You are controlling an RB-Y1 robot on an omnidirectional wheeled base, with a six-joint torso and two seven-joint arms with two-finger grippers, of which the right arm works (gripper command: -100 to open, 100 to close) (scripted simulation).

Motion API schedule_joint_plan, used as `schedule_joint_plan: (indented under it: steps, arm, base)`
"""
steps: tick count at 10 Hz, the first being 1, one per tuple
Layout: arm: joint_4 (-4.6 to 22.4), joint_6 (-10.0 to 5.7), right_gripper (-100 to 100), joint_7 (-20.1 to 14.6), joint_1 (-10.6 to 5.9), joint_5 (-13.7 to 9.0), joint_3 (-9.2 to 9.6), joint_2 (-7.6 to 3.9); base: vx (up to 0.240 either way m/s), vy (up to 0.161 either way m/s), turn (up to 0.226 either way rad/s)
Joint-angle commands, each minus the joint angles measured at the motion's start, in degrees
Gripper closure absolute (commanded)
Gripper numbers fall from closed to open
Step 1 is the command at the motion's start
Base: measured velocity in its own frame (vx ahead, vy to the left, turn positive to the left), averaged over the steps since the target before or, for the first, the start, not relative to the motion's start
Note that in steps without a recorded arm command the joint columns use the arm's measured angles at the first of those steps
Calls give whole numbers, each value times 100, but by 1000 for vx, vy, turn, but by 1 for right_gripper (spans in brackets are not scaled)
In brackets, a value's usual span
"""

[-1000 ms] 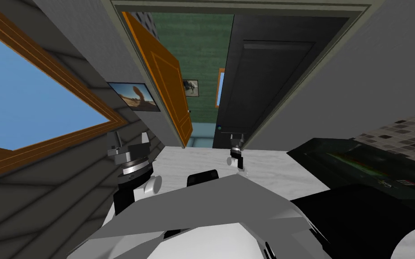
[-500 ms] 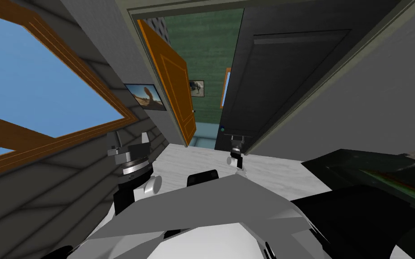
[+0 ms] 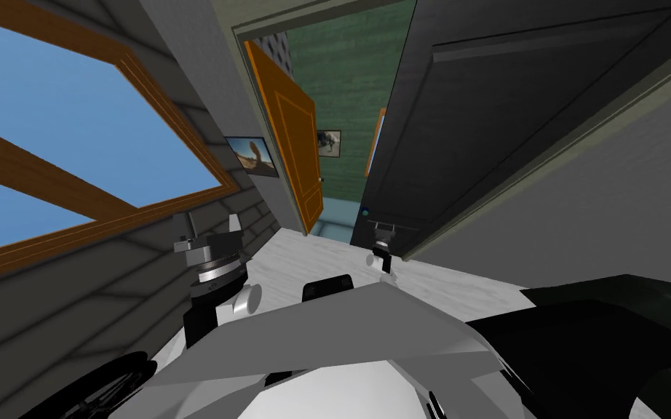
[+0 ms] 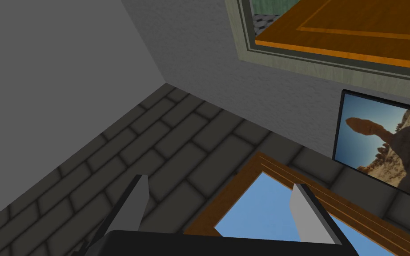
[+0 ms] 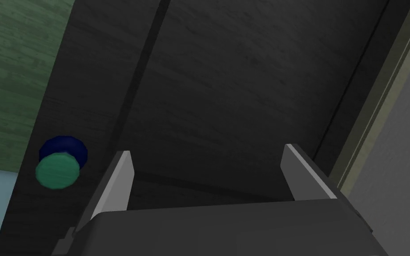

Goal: Push the door open

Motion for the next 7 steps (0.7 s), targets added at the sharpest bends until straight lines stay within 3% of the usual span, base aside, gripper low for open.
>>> schedule_joint_plan:
  steps: [1, 3, 7]
  arm:
    - [245, -61, -100, -179, -74, -140, -51, 25]
    - [362, -88, -100, -257, -115, -206, -77, 36]
    - [825, -194, -100, -564, -276, -467, -181, 81]
  base:
    - [40, -128, 320]
    - [7, -69, 98]
    - [0, -75, 200]
